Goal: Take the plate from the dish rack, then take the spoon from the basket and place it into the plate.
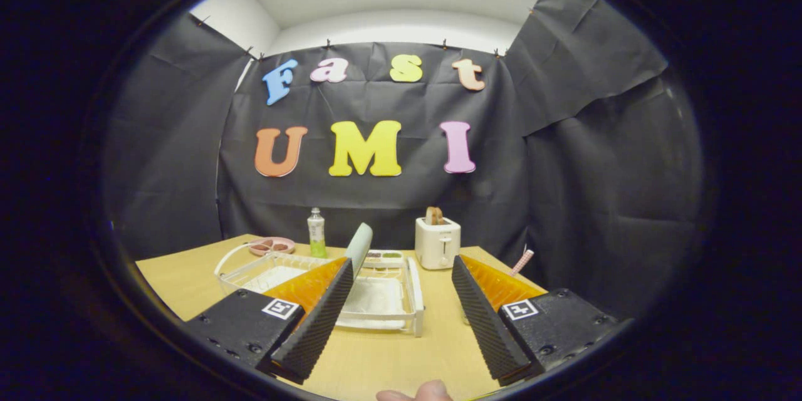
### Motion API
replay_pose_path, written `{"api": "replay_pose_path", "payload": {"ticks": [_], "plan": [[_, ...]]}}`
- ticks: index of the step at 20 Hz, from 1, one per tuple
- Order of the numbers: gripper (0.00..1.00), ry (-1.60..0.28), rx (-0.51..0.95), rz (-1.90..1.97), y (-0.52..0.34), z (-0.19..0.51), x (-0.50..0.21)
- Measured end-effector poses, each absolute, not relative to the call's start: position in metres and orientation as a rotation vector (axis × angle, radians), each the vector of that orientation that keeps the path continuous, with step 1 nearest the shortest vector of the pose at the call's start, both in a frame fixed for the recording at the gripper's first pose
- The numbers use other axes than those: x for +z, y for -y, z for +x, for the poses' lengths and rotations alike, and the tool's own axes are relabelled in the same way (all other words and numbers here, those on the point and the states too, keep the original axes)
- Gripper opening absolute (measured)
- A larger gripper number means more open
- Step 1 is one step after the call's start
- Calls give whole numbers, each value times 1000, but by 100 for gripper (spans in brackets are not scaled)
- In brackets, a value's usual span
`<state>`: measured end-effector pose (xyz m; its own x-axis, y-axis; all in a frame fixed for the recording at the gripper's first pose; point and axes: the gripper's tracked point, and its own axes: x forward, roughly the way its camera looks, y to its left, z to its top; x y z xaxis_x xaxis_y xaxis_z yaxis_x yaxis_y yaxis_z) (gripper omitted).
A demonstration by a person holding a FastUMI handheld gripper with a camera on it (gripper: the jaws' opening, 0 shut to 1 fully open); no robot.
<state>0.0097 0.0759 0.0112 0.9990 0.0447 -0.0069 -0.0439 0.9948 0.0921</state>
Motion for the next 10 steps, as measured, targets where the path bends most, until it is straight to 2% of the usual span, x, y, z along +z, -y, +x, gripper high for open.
{"api": "replay_pose_path", "payload": {"ticks": [10], "plan": [[100, -17, 45, 95, -77, 12, 7]]}}
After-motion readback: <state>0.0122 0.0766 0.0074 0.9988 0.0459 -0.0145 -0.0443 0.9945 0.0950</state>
